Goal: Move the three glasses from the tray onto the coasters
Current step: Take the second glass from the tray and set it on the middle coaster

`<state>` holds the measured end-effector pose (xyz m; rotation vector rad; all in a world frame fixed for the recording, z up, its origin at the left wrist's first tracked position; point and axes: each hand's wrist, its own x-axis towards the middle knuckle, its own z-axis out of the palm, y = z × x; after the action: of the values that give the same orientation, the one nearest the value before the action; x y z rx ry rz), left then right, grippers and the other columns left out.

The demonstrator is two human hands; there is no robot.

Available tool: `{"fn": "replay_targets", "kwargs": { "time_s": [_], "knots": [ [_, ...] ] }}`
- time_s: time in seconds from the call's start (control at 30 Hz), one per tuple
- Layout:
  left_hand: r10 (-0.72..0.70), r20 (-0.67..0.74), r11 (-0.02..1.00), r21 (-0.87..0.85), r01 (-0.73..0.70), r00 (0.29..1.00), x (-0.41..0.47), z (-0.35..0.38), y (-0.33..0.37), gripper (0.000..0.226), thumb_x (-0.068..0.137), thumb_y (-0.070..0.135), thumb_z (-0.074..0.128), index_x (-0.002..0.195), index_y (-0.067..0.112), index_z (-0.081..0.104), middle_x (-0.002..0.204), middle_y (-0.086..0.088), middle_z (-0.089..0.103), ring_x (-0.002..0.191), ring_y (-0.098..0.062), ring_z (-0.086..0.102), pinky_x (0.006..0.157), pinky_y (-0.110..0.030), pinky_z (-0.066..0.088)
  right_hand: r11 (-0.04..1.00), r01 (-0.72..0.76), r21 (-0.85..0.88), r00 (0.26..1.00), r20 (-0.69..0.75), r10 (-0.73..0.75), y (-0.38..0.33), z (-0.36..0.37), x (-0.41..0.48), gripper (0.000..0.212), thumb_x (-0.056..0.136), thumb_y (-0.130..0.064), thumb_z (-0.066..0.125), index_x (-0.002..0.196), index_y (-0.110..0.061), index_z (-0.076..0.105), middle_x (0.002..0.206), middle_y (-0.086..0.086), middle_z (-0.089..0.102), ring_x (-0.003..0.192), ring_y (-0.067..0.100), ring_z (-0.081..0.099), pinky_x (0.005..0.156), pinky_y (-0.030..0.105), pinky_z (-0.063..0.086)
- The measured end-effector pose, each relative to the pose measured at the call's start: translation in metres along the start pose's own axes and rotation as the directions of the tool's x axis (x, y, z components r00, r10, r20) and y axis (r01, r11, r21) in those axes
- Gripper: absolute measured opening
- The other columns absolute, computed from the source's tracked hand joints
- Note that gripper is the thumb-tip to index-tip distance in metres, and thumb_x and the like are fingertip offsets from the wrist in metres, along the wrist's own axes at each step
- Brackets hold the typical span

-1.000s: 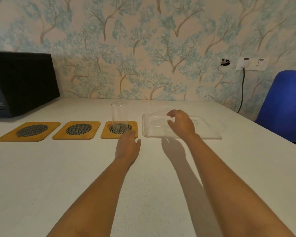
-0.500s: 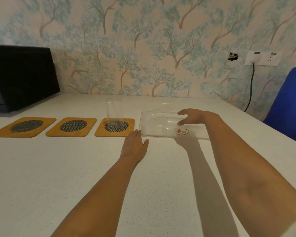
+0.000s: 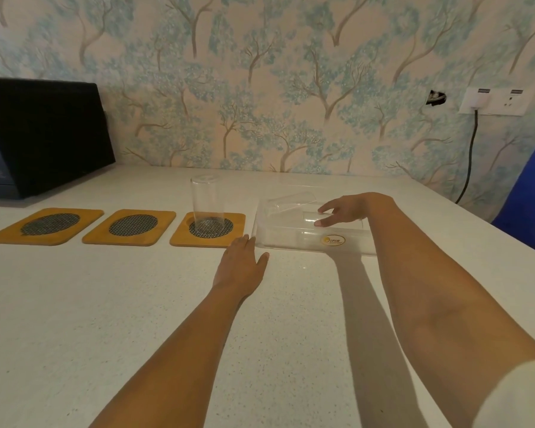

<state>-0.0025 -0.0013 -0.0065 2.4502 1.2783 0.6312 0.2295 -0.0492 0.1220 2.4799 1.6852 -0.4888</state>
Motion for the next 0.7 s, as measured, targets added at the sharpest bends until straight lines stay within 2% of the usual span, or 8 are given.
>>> {"fn": "replay_targets", "kwargs": {
  "time_s": [0.17, 0.33, 0.43, 0.53, 0.7],
  "knots": [
    [-0.004, 0.008, 1.0, 0.005, 0.004, 1.0, 0.001, 0.0, 0.0, 0.06, 0.098, 0.042, 0.036, 0.148, 0.011, 0.025, 0.158, -0.007, 0.023, 0.147, -0.022, 0.017, 0.121, -0.039, 0.018, 1.0, 0.003, 0.005, 1.0, -0.008, -0.003, -0.004, 0.0, 0.002, 0.067, 0.087, -0.06, 0.051, 0.145, -0.03, 0.038, 0.155, 0.002, 0.033, 0.139, 0.025, 0.036, 0.112, 0.04, 0.032],
    [0.003, 0.008, 1.0, -0.009, -0.003, 1.0, 0.001, 0.001, -0.001, 0.061, 0.097, 0.042, 0.037, 0.148, 0.011, 0.025, 0.157, -0.007, 0.024, 0.147, -0.022, 0.018, 0.121, -0.04, 0.019, 0.989, 0.02, 0.147, 0.999, -0.034, -0.015, -0.001, 0.003, 0.005, 0.06, 0.086, -0.052, 0.058, 0.138, -0.025, 0.043, 0.143, 0.004, 0.047, 0.128, 0.026, 0.049, 0.088, 0.031, 0.04],
    [0.005, 0.006, 1.0, -0.01, -0.004, 1.0, 0.0, 0.001, -0.001, 0.061, 0.097, 0.042, 0.037, 0.148, 0.011, 0.025, 0.157, -0.006, 0.024, 0.147, -0.022, 0.018, 0.121, -0.039, 0.02, 0.984, 0.043, 0.17, 0.995, -0.097, -0.026, -0.001, 0.011, 0.01, 0.062, 0.086, -0.05, 0.06, 0.138, -0.02, 0.043, 0.137, 0.006, 0.051, 0.121, 0.024, 0.05, 0.094, 0.032, 0.038],
    [0.007, 0.003, 1.0, -0.016, -0.007, 1.0, 0.001, 0.001, -0.001, 0.061, 0.097, 0.043, 0.037, 0.148, 0.011, 0.025, 0.157, -0.006, 0.024, 0.147, -0.022, 0.018, 0.121, -0.04, 0.02, 0.98, 0.064, 0.188, 0.982, -0.185, -0.029, 0.0, 0.019, 0.016, 0.067, 0.084, -0.051, 0.062, 0.138, -0.015, 0.046, 0.136, 0.009, 0.052, 0.126, 0.026, 0.049, 0.105, 0.036, 0.037],
    [0.018, -0.002, 1.0, -0.009, -0.018, 1.0, 0.002, 0.002, -0.001, 0.061, 0.097, 0.043, 0.037, 0.148, 0.011, 0.025, 0.157, -0.007, 0.025, 0.147, -0.022, 0.019, 0.121, -0.039, 0.019, 0.912, 0.163, 0.377, 0.906, -0.422, 0.012, 0.003, 0.025, 0.014, 0.068, 0.08, -0.051, 0.067, 0.132, -0.011, 0.051, 0.132, 0.013, 0.054, 0.122, 0.029, 0.052, 0.105, 0.041, 0.039]
  ]
}}
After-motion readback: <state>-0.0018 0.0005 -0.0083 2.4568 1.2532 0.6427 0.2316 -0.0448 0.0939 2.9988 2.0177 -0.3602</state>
